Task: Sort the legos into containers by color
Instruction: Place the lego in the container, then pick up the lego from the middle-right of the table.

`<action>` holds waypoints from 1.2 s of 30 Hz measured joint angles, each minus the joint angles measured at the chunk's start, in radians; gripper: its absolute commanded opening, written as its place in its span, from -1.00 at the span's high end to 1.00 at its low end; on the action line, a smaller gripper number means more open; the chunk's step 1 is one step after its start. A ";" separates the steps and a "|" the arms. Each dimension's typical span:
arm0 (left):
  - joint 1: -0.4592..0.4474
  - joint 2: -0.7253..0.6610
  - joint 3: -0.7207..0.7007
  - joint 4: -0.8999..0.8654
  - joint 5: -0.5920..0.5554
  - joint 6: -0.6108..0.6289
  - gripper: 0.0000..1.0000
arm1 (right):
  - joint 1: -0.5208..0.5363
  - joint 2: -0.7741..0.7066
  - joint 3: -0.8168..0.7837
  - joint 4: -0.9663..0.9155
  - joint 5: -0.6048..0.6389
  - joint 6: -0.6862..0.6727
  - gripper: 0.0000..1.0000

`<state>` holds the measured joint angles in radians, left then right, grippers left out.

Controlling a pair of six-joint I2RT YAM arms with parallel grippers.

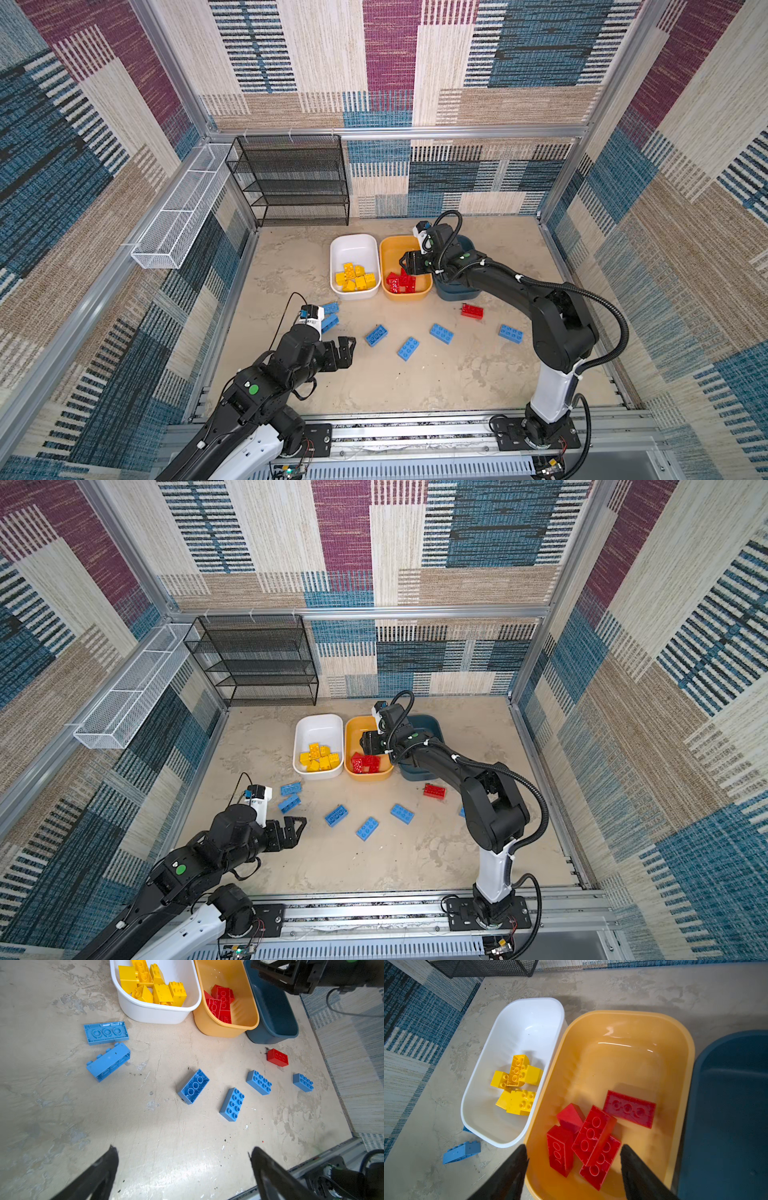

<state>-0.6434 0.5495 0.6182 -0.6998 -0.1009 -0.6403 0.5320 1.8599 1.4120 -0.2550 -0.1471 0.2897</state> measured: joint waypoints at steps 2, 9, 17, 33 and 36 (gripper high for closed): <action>0.000 0.002 0.002 0.000 -0.005 0.000 -0.98 | 0.000 -0.022 -0.015 -0.001 0.002 -0.003 -0.70; 0.001 0.058 0.047 0.023 -0.025 0.016 -0.98 | 0.001 -0.187 -0.151 0.004 0.037 -0.026 -0.85; 0.002 0.288 0.100 0.128 0.007 0.047 -0.98 | -0.001 -0.479 -0.452 -0.004 0.117 -0.021 -0.99; 0.001 0.554 0.106 0.317 0.108 0.042 -0.98 | -0.103 -0.653 -0.813 -0.010 0.307 0.197 -0.99; 0.001 0.597 0.105 0.338 0.111 0.041 -0.99 | -0.121 -0.610 -0.822 0.022 0.312 0.210 -1.00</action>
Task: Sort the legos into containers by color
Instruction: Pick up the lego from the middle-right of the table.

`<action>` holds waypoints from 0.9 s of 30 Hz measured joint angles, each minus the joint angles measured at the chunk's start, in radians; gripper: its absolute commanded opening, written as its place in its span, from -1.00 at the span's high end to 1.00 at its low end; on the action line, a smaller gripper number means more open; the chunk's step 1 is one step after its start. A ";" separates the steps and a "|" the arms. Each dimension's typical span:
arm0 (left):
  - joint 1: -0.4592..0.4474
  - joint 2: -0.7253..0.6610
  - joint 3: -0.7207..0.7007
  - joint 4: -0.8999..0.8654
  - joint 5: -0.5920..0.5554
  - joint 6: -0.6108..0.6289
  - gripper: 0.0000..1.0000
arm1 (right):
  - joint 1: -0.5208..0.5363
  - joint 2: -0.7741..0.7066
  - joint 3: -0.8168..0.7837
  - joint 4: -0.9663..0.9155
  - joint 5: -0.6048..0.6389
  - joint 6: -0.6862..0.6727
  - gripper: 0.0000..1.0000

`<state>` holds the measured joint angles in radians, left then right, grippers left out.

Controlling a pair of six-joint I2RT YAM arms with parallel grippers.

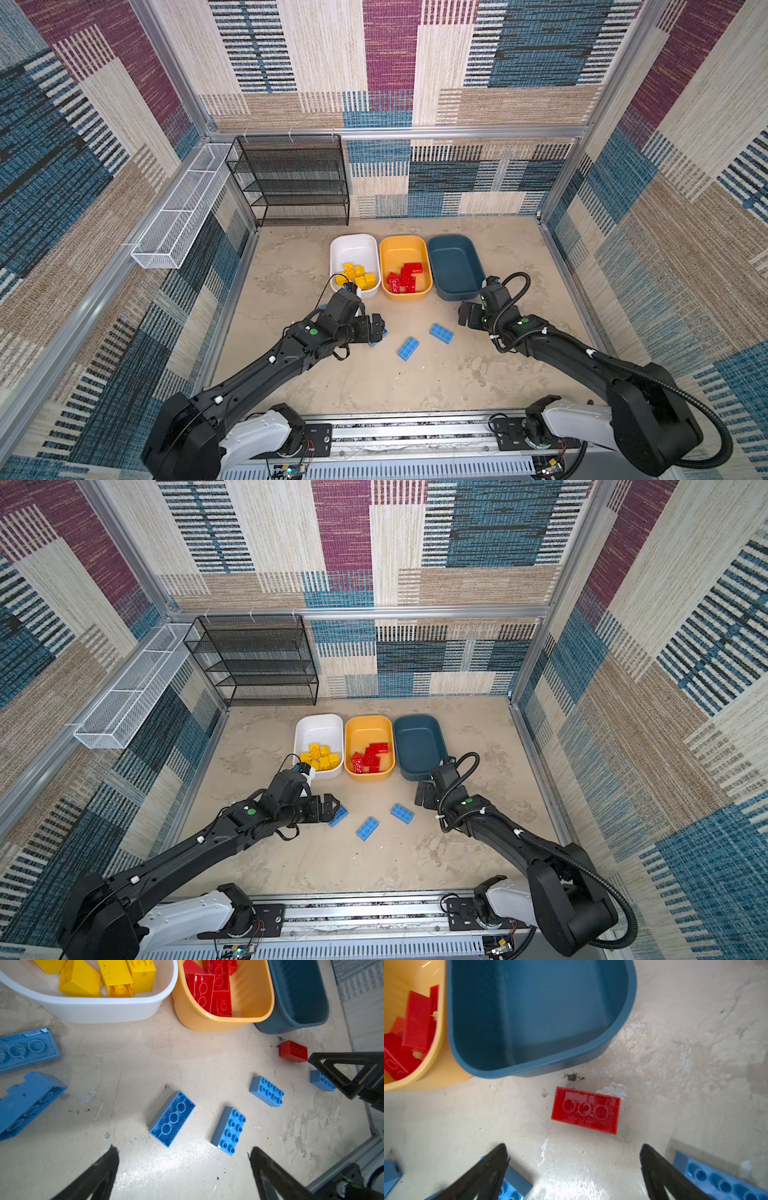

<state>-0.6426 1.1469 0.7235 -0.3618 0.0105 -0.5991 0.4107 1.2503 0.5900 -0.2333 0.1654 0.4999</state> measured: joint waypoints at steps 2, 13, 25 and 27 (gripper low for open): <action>0.000 0.019 -0.006 0.027 0.001 -0.003 -1.00 | -0.006 0.039 0.000 0.029 0.002 0.007 -0.99; -0.001 0.056 -0.055 0.094 0.019 -0.008 -0.98 | -0.008 0.214 0.049 0.119 0.040 0.011 -0.88; -0.001 0.055 -0.082 0.119 0.018 -0.010 -0.98 | -0.009 0.294 0.063 0.161 0.099 -0.008 -0.56; -0.001 0.055 -0.082 0.119 0.018 -0.010 -0.98 | -0.010 0.293 0.063 0.160 0.098 -0.011 -0.40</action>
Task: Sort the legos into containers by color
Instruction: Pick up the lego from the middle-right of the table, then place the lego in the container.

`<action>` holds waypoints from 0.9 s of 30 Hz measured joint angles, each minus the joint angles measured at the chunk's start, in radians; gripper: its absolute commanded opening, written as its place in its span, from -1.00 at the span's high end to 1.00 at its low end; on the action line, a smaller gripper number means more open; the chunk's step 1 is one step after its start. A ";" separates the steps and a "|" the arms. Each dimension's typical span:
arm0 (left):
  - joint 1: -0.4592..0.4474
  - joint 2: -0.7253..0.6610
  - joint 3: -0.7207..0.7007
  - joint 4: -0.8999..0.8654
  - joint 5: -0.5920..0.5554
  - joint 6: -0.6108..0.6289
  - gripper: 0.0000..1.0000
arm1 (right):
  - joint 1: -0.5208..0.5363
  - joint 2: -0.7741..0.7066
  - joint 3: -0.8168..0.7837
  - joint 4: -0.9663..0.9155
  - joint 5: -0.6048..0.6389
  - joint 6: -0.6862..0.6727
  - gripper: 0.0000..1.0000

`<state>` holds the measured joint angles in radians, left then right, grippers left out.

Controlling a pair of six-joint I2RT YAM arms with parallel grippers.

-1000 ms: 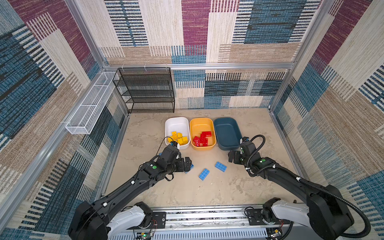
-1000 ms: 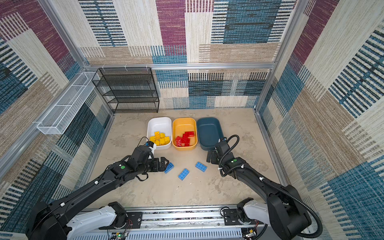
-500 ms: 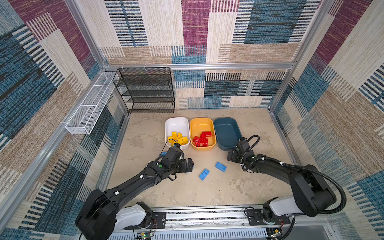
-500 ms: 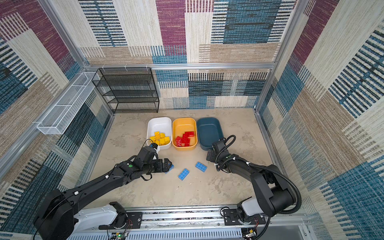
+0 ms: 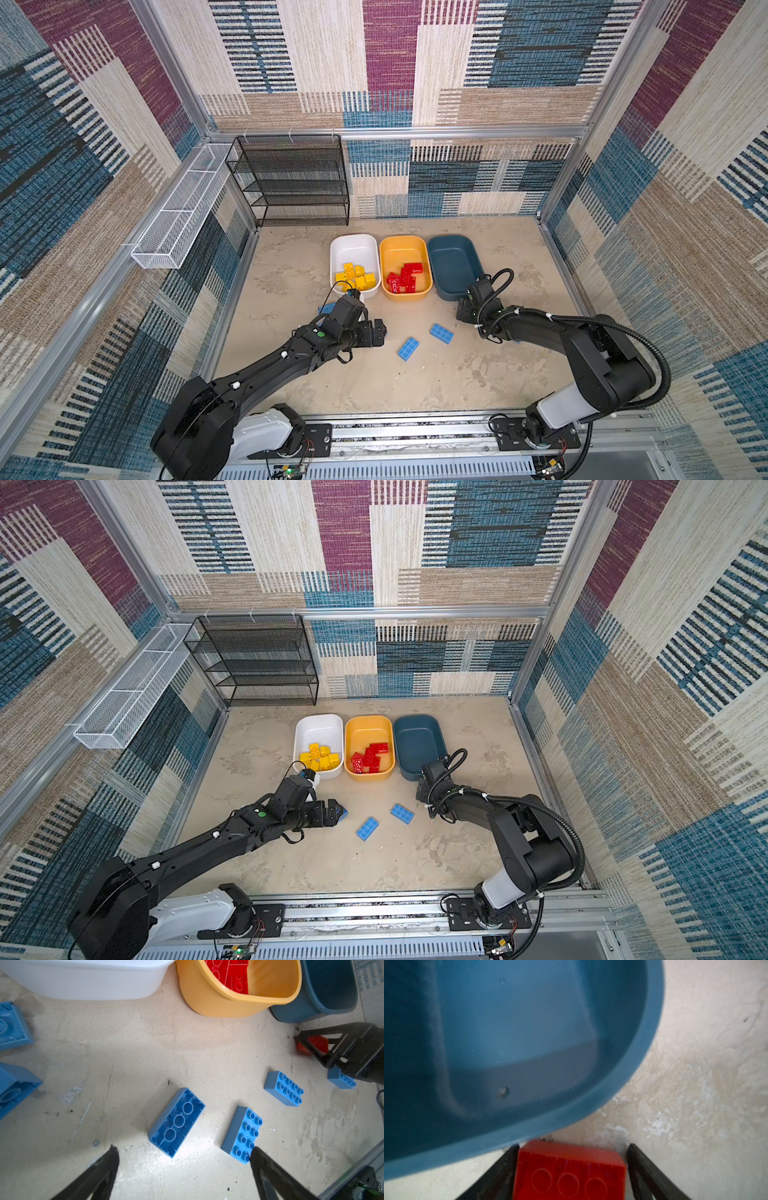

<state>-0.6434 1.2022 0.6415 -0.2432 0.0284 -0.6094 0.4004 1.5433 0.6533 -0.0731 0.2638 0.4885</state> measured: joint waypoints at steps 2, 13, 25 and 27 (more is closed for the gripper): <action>0.000 -0.001 0.000 0.000 0.000 0.000 -0.98 | 0.000 -0.009 0.000 -0.007 -0.002 -0.004 -0.34; 0.000 -0.105 0.018 -0.045 -0.026 0.003 -0.99 | 0.004 -0.172 0.003 -0.084 -0.059 -0.045 -0.13; 0.002 -0.294 0.128 -0.220 -0.111 0.048 -0.98 | 0.145 -0.131 0.380 -0.181 -0.206 -0.128 -0.17; 0.005 -0.312 0.135 -0.250 -0.129 0.053 -0.98 | 0.163 -0.057 0.454 -0.184 -0.221 -0.140 -0.18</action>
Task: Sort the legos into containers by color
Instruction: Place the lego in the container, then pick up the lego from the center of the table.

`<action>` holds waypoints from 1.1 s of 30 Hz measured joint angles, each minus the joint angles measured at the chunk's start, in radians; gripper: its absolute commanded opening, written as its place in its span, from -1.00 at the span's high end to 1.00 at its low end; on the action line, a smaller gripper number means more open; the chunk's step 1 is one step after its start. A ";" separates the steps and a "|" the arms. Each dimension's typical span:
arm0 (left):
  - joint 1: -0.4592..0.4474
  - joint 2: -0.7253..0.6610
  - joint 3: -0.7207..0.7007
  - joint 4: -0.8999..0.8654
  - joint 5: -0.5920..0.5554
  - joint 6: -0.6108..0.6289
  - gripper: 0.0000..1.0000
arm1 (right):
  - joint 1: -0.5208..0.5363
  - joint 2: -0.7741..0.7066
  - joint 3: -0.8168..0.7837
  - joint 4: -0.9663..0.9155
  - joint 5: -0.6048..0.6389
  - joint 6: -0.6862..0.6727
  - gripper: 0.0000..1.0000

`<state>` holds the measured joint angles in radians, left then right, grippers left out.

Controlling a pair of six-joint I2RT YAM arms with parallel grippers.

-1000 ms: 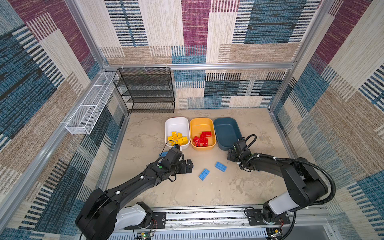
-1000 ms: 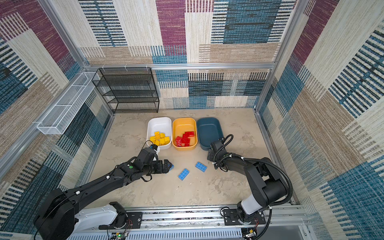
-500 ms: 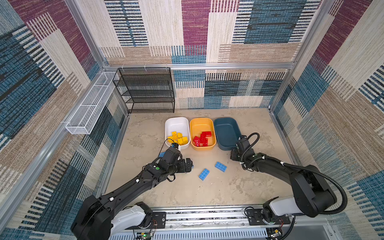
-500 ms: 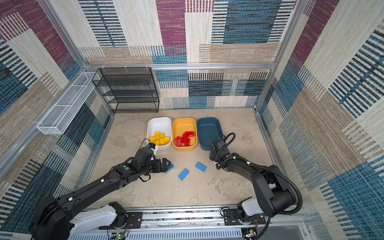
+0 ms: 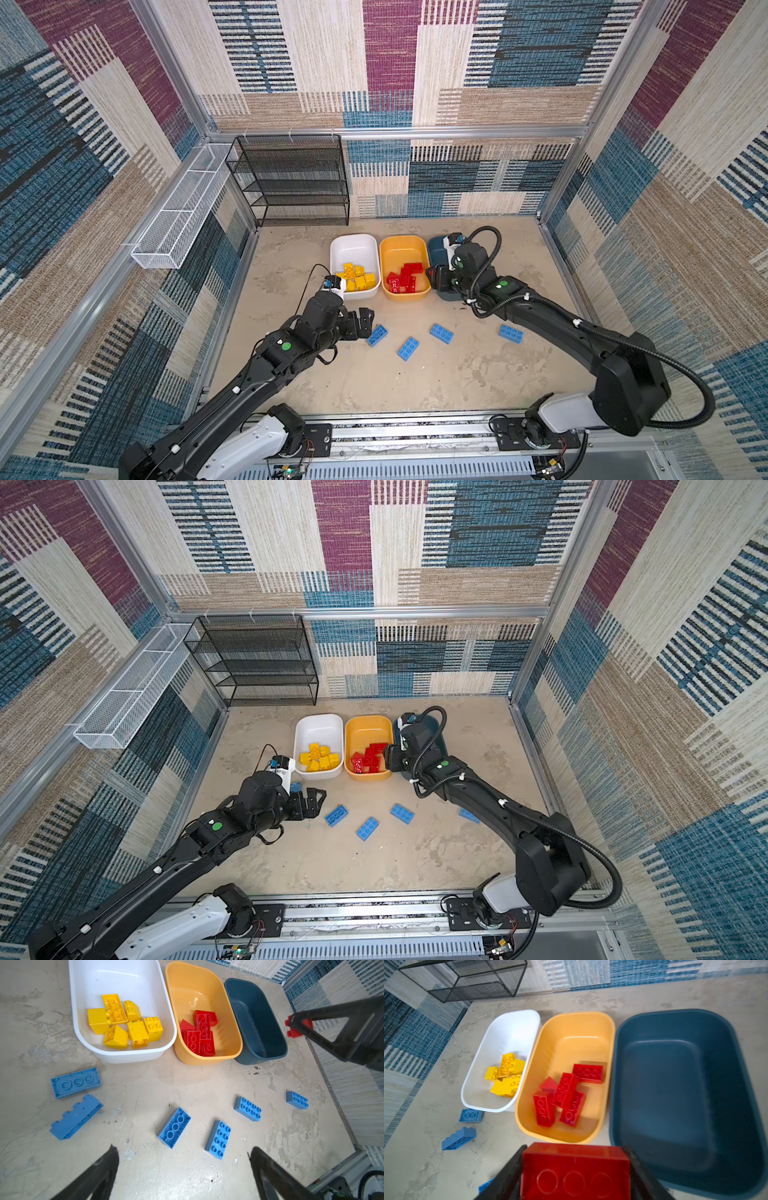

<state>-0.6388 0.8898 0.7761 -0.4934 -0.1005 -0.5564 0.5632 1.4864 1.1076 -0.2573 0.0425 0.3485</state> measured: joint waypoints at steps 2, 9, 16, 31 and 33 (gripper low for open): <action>0.002 -0.013 0.000 -0.035 -0.002 0.002 -0.99 | 0.005 0.076 0.069 -0.003 -0.014 -0.010 -0.19; 0.004 -0.007 -0.053 -0.094 0.004 -0.015 -0.92 | 0.009 0.290 0.227 -0.007 -0.039 -0.028 -0.31; 0.004 0.082 -0.054 -0.111 0.048 -0.005 -0.87 | 0.010 0.348 0.297 -0.036 -0.062 -0.031 -0.72; -0.024 0.524 0.086 -0.085 0.081 0.085 -0.69 | 0.013 0.027 0.025 0.039 -0.093 -0.035 -0.78; -0.035 0.568 0.105 -0.079 0.081 0.093 -0.61 | 0.013 -0.040 -0.044 0.052 -0.094 -0.034 -0.78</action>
<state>-0.6739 1.4574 0.8814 -0.5720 -0.0193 -0.4637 0.5766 1.4467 1.0637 -0.2050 -0.0517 0.3141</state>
